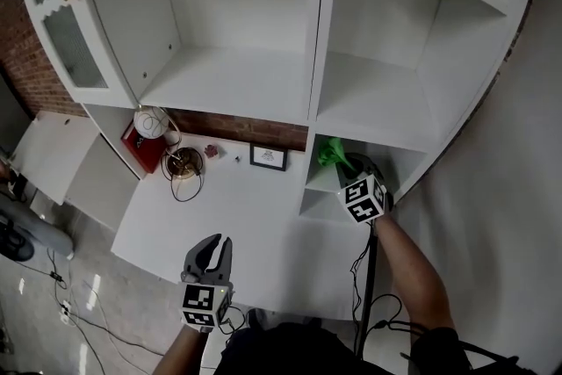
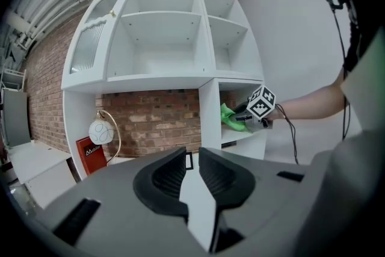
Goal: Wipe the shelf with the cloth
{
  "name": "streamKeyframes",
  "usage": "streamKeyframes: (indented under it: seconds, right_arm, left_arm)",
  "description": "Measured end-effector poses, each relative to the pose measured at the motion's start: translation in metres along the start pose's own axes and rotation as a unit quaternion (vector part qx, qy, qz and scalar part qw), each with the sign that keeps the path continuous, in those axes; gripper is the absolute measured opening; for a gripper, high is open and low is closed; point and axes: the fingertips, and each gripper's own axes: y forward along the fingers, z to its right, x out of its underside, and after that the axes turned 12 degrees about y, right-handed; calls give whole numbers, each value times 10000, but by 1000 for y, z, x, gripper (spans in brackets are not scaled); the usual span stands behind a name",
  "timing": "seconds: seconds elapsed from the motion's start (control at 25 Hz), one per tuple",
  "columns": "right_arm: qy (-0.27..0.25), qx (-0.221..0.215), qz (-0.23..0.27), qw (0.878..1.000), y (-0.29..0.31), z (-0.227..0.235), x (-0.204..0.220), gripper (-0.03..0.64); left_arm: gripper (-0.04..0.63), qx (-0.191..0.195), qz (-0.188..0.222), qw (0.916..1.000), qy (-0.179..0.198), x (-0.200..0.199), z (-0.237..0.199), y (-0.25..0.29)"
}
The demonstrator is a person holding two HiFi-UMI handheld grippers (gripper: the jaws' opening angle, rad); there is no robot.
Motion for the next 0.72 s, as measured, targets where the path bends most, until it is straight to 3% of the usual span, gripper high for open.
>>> streamKeyframes:
  seconds: [0.16, 0.32, 0.72]
  right_arm:
    - [-357, -27, -187, 9992, 29, 7, 2, 46]
    - [-370, -181, -450, 9981, 62, 18, 9, 46]
    - [-623, -95, -983, 9932, 124, 30, 9, 46]
  left_arm:
    - [64, -145, -107, 9998, -66, 8, -7, -4]
    - [64, -299, -172, 9993, -143, 12, -15, -9]
    - [64, -579, -491, 9964, -390, 38, -21, -32]
